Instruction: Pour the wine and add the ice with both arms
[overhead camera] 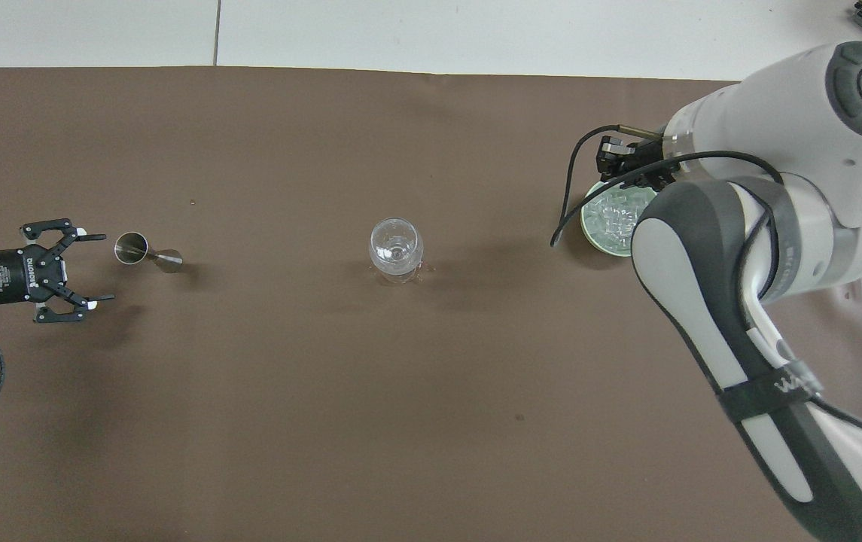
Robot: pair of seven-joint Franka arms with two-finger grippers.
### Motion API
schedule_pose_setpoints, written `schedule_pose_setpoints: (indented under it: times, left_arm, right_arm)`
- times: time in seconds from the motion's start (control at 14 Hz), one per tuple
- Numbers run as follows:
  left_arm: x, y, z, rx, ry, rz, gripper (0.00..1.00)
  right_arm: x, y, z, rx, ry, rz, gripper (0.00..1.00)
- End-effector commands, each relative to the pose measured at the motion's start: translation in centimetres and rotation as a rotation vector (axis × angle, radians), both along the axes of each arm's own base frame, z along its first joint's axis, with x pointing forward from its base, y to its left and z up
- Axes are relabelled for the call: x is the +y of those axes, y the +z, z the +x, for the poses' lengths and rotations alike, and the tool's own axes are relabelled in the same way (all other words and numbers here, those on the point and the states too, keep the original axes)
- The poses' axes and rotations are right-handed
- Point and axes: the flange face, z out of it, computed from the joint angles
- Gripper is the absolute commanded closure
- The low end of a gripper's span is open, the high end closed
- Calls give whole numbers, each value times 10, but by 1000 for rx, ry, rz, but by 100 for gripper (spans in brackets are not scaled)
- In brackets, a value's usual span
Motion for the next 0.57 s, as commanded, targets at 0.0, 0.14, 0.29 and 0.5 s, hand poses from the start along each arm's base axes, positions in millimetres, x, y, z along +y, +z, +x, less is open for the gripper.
schedule_pose_setpoints:
  times: [0.0, 0.14, 0.29, 0.5]
  left_arm:
    - [10, 37, 9, -25, -105, 108, 0]
    - [15, 66, 15, -81, -193, 188, 0]
    - [17, 94, 20, -146, -275, 246, 0]
    - [7, 137, 28, -234, -435, 389, 0]
  right_arm:
    - [64, 19, -4, -31, -86, 66, 100]
    - [99, 29, -10, -79, -176, 146, 100]
    - [117, 30, -17, -66, -202, 179, 100]
    - [150, 41, -25, -92, -342, 302, 100]
